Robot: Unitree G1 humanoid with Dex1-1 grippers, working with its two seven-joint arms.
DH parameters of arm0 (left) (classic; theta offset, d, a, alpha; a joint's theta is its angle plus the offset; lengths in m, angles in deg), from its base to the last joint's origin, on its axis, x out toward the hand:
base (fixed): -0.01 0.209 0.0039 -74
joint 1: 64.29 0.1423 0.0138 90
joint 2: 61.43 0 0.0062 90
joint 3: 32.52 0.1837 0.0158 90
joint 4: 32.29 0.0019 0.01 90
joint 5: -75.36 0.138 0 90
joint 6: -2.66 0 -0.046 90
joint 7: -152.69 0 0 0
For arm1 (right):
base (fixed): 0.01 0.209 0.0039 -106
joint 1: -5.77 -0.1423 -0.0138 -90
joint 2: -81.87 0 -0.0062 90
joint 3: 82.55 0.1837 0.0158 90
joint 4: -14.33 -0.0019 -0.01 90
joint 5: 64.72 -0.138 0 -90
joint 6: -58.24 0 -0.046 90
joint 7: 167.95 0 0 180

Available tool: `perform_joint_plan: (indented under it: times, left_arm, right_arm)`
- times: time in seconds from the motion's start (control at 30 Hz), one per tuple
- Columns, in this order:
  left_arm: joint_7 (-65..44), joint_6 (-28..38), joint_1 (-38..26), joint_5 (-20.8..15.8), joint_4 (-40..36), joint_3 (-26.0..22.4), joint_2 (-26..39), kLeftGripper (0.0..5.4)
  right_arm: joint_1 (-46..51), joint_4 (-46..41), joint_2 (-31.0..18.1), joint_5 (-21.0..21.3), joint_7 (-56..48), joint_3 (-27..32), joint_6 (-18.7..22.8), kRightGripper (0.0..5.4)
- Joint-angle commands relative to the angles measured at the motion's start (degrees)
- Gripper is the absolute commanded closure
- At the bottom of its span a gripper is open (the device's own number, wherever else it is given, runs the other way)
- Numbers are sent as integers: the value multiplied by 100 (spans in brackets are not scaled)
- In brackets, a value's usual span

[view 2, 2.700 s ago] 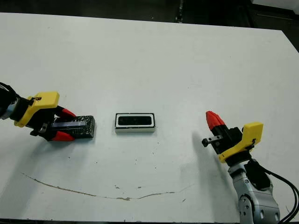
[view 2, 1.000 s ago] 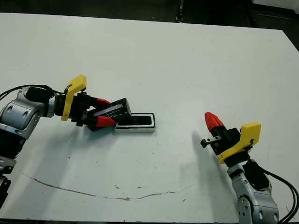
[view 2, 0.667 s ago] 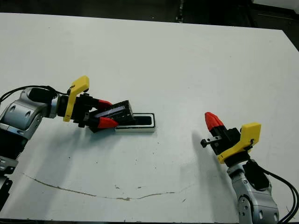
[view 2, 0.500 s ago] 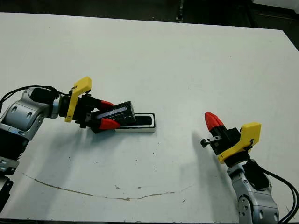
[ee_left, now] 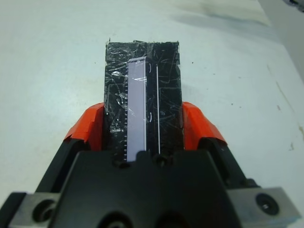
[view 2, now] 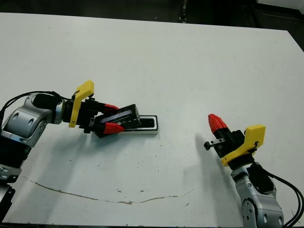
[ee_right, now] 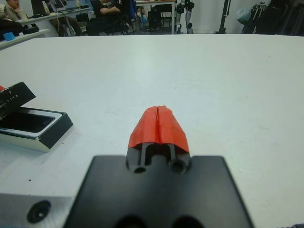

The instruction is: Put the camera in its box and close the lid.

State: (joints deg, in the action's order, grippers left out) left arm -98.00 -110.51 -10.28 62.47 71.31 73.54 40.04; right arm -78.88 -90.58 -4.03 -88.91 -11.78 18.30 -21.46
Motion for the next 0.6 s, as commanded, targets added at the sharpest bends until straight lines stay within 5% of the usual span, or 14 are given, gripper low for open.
perform_joint_plan:
  times: [0.03, 0.6]
  left_arm:
    - [62, 144, 278, 165, -17, 265, -143, 225]
    - [311, 349, 168, 484, 260, 614, -460, 225]
  right_arm:
    - [75, 36, -59, -42, 13, 51, 49, 540]
    - [90, 26, -77, -40, 3, 56, 53, 540]
